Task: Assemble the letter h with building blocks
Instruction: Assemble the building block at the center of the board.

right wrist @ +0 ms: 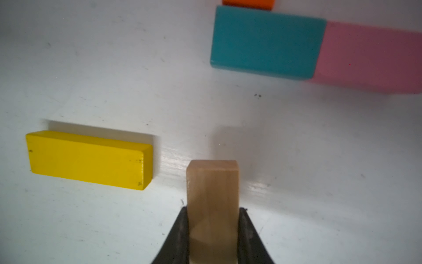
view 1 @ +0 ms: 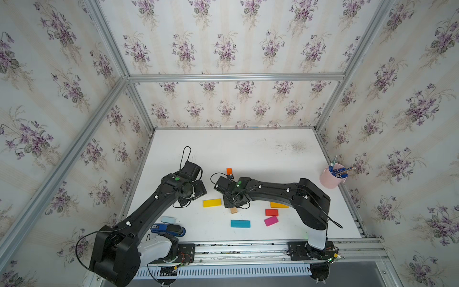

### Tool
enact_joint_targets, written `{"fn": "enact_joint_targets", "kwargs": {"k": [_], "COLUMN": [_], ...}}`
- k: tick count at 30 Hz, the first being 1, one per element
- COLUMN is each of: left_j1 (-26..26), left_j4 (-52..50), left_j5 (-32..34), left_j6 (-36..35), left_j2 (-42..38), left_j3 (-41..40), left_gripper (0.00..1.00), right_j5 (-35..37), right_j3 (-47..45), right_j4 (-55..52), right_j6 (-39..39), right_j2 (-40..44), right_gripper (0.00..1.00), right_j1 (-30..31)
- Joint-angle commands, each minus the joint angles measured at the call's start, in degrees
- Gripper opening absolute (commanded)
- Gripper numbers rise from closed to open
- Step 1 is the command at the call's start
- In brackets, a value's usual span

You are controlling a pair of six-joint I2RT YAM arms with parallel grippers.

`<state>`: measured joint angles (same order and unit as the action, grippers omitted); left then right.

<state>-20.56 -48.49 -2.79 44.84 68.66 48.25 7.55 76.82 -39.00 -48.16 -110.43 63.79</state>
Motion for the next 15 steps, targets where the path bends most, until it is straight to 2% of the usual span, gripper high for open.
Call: {"fn": "enact_joint_targets", "kwargs": {"k": [1,6,8,9,11,12,15], "left_j1": [0.06,0.04,0.05,0.05,0.05,0.01,0.08], "left_j4": [1.10,1.64,1.81,1.90,2.10,2.14,2.28], "left_j5": [-0.89,-1.17,-1.15,-1.22,-1.43,-1.51,-1.43], "left_j6": [-1.09,-1.57,-1.64,-1.70,-1.81,-1.92,-2.01], "left_j2": [0.49,0.68,0.96,1.15,1.33,1.37,1.24], "left_j3": [-0.45,-0.69,-0.87,-0.88,-1.05,-1.08,-1.22], "left_gripper": [0.83,0.83,0.83,0.83,0.83,0.83,0.83], "right_j5": [-1.16,-1.93,-2.89,-3.79,-4.76,-4.98,-4.41], "right_j3": [-0.28,1.27,1.70,2.04,2.88,2.86,0.77], "right_j4": [-0.36,-0.03,0.65,0.98,0.80,0.53,0.95], "right_j6": [-3.43,-4.17,-4.06,-3.68,-2.76,-2.65,-2.46], "right_j2": [-0.59,-2.54,-3.13,-3.62,-4.18,-4.02,-2.17], "right_gripper": [0.15,0.15,0.19,0.26,0.50,0.57,0.60], "right_j1": [-0.67,-2.59,-3.35,-3.65,-3.62,-3.64,-3.55]}}
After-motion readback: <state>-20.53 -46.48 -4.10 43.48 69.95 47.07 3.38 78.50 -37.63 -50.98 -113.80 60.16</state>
